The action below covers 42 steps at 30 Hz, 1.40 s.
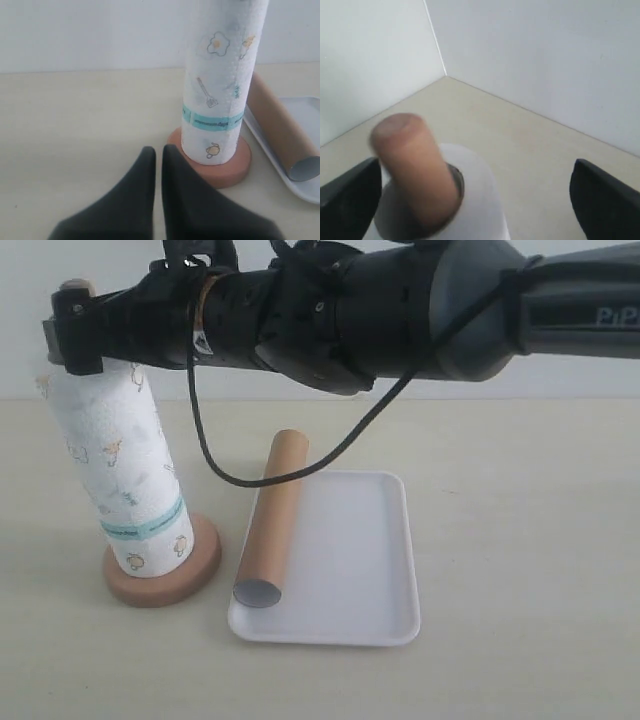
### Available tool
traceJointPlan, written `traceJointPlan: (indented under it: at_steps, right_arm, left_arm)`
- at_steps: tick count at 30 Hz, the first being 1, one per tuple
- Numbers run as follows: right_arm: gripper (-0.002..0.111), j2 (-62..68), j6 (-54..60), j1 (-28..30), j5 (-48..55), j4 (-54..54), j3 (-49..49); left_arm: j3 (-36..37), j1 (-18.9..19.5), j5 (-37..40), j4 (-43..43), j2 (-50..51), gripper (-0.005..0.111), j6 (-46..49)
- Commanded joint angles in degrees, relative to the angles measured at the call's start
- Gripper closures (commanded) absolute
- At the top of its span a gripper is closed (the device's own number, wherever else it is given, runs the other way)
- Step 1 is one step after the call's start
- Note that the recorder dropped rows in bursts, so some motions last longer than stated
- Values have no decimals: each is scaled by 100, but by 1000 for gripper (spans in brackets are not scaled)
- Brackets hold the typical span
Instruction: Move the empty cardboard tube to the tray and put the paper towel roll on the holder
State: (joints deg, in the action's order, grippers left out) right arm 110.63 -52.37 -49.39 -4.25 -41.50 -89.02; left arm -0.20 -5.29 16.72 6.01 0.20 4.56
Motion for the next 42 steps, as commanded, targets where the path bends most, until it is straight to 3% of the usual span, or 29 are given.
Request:
traceJointPlan:
  at_steps: [1,16,19,23,27,35,42]
  right_arm:
    - [14,-318,42,-47,-26,0,-20]
    - [15,-1962,128,-95,2133,51,-20]
    - [32,-2167,347,-229,2603,133,-20]
    - [76,-2406,886,-520,3421,358,-20]
    - [109,-2674,1142,-720,4422,345,-20]
    - [104,-3176,1670,-730,6864,399,27]
    - [104,-3776,1816,-730,6876,1087,854]
  left_arm:
    - [20,9,4,-6,-20,103,-18]
    - [20,9,4,-6,-20,103,-18]
    - [20,9,4,-6,-20,103,-18]
    - [20,9,4,-6,-20,103,-18]
    - [20,9,4,-6,-20,103,-18]
    - [20,9,4,-6,-20,103,-18]
    - [20,9,4,-6,-20,103,-18]
